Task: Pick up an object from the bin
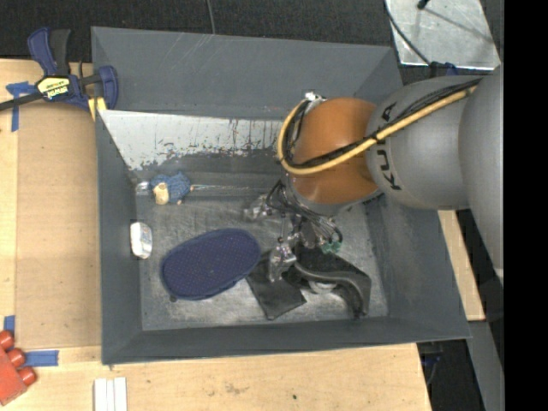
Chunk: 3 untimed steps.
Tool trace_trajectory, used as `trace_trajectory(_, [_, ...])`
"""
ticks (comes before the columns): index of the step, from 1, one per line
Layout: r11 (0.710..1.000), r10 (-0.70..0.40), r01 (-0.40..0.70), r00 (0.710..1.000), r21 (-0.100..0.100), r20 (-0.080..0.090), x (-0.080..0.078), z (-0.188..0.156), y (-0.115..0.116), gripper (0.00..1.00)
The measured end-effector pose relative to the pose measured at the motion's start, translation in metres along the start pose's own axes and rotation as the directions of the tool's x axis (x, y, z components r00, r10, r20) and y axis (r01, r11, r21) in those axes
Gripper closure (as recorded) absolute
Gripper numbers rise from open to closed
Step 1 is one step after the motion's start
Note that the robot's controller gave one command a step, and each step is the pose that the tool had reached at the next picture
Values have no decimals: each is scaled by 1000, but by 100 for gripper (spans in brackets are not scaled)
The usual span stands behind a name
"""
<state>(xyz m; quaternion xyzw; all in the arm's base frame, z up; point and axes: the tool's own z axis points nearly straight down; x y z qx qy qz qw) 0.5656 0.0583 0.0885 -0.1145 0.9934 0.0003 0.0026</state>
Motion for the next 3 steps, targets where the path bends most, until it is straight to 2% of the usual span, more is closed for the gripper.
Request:
trace_trajectory(1, [989,-148,148,989,5,1,-10,13,33,0])
trace_trajectory(2, [989,-146,146,989,2,7,-12,12,34,100])
trace_trajectory(3, [863,-506,506,863,4,4,24,-190,-7,100])
